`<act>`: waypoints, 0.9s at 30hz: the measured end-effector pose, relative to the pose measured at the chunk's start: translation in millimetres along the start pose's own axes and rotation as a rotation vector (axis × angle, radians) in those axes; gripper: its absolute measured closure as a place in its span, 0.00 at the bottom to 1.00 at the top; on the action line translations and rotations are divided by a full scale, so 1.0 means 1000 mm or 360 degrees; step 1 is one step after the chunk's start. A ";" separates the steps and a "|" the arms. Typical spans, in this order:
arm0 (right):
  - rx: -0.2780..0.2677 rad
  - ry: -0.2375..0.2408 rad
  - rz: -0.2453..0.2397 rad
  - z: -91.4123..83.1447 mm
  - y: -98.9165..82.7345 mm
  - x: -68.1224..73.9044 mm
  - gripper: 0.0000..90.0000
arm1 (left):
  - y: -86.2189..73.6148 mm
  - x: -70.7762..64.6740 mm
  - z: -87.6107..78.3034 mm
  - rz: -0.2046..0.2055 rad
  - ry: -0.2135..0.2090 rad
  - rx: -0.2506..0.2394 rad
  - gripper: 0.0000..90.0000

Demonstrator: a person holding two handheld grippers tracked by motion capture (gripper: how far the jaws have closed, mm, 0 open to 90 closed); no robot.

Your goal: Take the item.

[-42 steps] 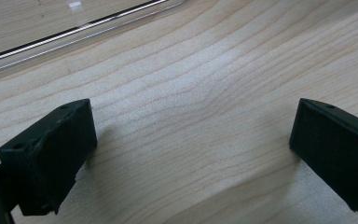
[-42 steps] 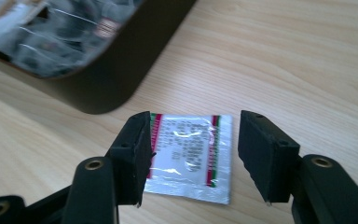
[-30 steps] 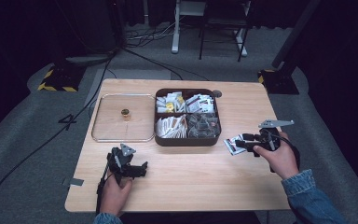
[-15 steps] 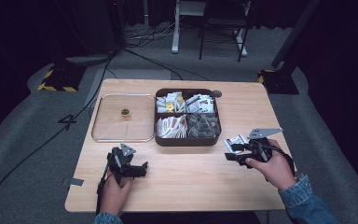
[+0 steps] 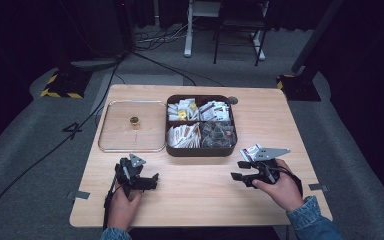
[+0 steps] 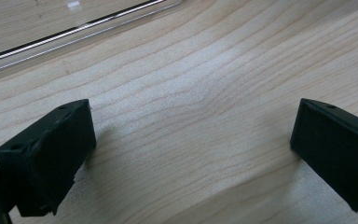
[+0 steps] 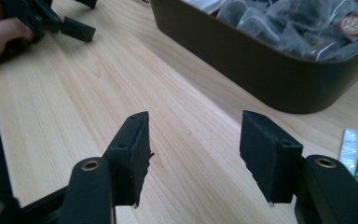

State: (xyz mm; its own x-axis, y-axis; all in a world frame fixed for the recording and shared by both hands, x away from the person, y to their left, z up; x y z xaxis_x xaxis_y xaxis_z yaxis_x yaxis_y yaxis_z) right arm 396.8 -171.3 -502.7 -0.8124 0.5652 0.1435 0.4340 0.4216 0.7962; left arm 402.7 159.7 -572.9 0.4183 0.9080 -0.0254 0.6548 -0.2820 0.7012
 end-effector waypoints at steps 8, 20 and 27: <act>0.0083 -0.0004 -0.0014 0.017 -0.017 0.000 0.48 | 0.000 0.000 0.000 -0.0001 0.0000 0.0001 0.00; 0.0113 -0.0103 -0.0159 0.041 -0.043 -0.002 0.34 | 0.000 0.000 0.000 -0.0001 0.0000 0.0002 0.00; 0.0098 -0.0105 -0.0217 0.048 -0.044 -0.004 0.15 | 0.000 0.000 0.000 0.0001 0.0000 -0.0002 0.00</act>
State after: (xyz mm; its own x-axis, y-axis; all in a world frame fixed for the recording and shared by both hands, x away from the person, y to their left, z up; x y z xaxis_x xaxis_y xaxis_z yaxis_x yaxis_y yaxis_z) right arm 399.9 -157.5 -566.4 -0.8389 0.5443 -0.0041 0.3461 0.5392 0.7678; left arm 402.7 159.6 -572.9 0.4187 0.9078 -0.0253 0.6537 -0.2819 0.7023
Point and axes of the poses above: each handheld gripper's, and its own axes: z roughly forward along the jaws, y roughly out of its top, x roughly to its left, the point moved 9 cm from there along z, roughly forward along the jaws, and after that the axes turned 3 degrees about -x, right-handed, at the moved point
